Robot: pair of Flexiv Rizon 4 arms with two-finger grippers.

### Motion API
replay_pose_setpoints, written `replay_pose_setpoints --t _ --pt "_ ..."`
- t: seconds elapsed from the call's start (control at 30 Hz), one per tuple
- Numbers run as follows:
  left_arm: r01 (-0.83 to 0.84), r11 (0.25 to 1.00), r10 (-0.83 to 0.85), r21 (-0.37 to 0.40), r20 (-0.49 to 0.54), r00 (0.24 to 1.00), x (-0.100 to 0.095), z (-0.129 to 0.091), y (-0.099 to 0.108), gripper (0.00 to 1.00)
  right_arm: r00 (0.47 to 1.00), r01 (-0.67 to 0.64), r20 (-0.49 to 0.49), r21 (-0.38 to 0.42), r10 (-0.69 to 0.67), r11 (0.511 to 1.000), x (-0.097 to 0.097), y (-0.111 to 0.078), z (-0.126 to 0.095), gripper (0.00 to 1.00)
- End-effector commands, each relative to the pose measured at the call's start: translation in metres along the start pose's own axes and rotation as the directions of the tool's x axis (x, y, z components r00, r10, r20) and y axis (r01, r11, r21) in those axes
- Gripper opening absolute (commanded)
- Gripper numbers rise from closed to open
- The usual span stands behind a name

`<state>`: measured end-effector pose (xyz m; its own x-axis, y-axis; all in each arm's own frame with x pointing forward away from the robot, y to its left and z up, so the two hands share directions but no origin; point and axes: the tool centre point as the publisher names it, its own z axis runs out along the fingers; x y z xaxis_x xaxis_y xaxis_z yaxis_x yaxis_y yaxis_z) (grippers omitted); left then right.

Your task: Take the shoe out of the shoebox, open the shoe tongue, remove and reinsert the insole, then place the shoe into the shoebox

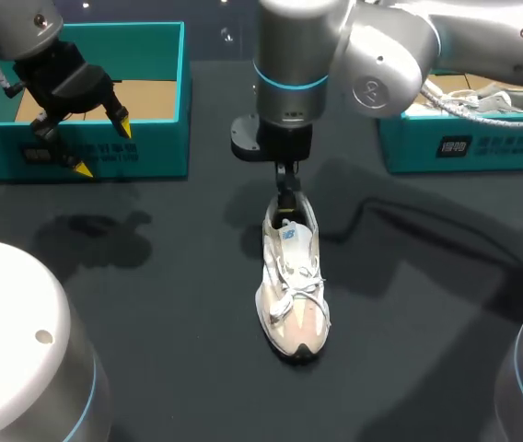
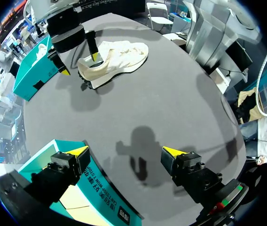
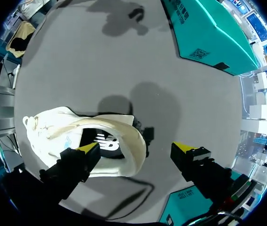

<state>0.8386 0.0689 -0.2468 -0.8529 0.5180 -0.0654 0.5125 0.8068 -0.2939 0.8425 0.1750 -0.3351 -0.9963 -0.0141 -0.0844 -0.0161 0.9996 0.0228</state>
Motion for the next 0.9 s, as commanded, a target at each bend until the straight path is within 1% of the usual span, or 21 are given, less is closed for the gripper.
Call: replay_pose_setpoints --t 0.03,0.23,0.47,0.5,0.53,0.6,0.63,0.7,0.73,0.77,0.83,0.9 --pt "0.0 1.0 0.0 -0.002 -0.001 1.0 0.0 0.0 0.0 1.0 1.0 -0.002 -0.01 -0.006 0.002 1.0 -0.004 0.0 0.014 1.0" --pt "0.0 1.0 0.0 -0.002 -0.001 1.0 0.0 0.0 0.0 1.0 1.0 0.001 -0.027 -0.018 -0.001 1.0 -0.003 0.0 0.031 1.0" --pt "0.0 1.0 0.0 -0.002 -0.001 1.0 0.0 0.0 0.0 1.0 0.999 -0.001 -0.05 -0.034 -0.001 0.999 -0.001 0.001 0.043 1.0" --pt "0.0 1.0 0.0 -0.002 -0.001 1.0 0.0 0.0 0.0 1.0 0.998 -0.003 -0.055 -0.036 0.001 0.999 -0.001 0.0 0.045 0.99" --pt "0.0 1.0 0.0 -0.002 -0.001 1.0 0.0 0.0 0.0 1.0 0.998 -0.005 -0.058 -0.04 0.003 0.999 -0.001 0.0 0.045 0.94" --pt "0.0 1.0 0.0 -0.002 -0.001 1.0 0.0 0.0 0.0 1.0 0.998 -0.005 -0.06 -0.043 0.002 0.999 -0.001 0.0 0.046 0.77" --pt "0.0 1.0 0.0 -0.002 -0.001 1.0 0.0 0.0 0.0 1.0 0.998 -0.005 -0.061 -0.044 0.002 0.999 -0.001 0.0 0.047 0.61" --pt "0.0 1.0 0.0 -0.002 -0.001 1.0 0.0 0.0 0.0 1.0 0.998 -0.006 -0.062 -0.044 0.003 0.999 -0.001 0.0 0.047 0.38" --pt "0.0 1.0 0.0 -0.002 -0.001 1.0 0.0 0.0 0.0 1.0 0.998 -0.007 -0.063 -0.044 0.005 0.999 -0.001 0.0 0.047 0.32" --pt "0.0 1.0 0.0 -0.002 -0.001 1.0 0.0 0.0 0.0 1.0 0.998 -0.009 -0.064 -0.045 0.006 0.999 0.0 -0.001 0.048 0.24" --pt "0.0 1.0 0.0 -0.002 -0.001 1.0 0.0 0.0 0.0 1.0 0.998 -0.013 -0.065 -0.045 0.01 0.999 0.0 -0.002 0.048 0.0" --pt "0.0 1.0 0.0 -0.002 -0.001 1.0 0.0 0.0 0.0 1.0 0.998 -0.015 -0.064 -0.045 0.012 0.999 0.001 -0.002 0.047 0.0"
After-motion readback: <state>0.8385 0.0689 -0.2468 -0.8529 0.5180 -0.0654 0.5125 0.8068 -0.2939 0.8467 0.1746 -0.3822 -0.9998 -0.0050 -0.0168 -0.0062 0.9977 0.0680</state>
